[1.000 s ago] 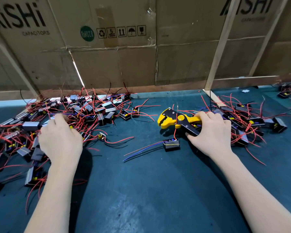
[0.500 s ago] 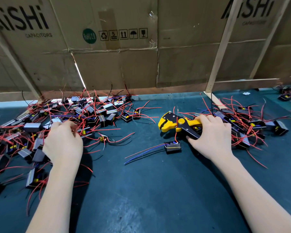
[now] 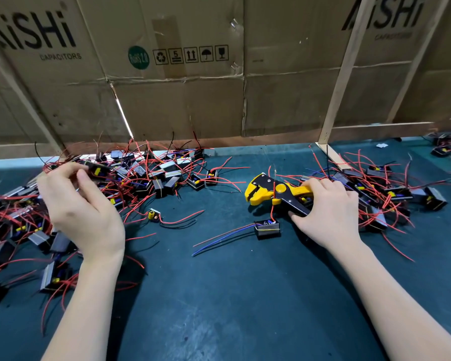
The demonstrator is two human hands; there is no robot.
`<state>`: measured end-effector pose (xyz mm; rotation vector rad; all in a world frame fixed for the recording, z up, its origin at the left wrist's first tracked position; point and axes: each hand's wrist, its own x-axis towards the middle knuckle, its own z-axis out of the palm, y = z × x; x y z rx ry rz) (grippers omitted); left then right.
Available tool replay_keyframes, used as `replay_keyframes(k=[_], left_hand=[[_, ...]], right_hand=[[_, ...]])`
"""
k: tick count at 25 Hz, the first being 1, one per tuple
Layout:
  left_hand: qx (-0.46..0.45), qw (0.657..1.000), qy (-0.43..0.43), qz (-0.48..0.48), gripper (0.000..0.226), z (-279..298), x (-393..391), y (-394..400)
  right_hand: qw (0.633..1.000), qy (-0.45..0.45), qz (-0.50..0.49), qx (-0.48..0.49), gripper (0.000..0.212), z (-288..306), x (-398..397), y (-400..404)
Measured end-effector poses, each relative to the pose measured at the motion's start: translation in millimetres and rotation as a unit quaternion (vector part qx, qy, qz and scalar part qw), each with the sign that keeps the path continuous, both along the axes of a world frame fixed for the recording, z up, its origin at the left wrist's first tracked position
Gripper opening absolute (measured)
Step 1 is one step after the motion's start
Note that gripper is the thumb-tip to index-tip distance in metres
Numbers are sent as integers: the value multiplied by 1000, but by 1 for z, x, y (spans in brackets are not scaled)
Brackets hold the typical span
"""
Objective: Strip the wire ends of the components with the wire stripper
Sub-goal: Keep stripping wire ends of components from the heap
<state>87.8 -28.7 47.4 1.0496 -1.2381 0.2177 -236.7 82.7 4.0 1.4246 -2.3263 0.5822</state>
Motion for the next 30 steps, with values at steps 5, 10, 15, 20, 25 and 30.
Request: replay_keyframes(k=[5, 10, 15, 20, 25, 30], left_hand=[[-14, 998, -61, -13, 15, -8, 6, -11], [35, 994, -89, -48, 14, -16, 4, -14], [-62, 992, 59, -93, 10, -4, -11, -1], [191, 889, 11, -415, 13, -19, -58, 24], [256, 851, -24, -458, 10, -29, -64, 25], [304, 866, -18, -397, 15, -34, -56, 14]], right_hand=[[1000, -1, -1, 2, 57, 0, 0, 0], [1000, 3, -2, -1, 57, 1, 0, 0], [1000, -5, 3, -6, 56, -1, 0, -1], [999, -47, -7, -9, 61, 2, 3, 0], [923, -335, 176, -62, 42, 12, 30, 3], [961, -192, 197, 42, 55, 1, 46, -4]])
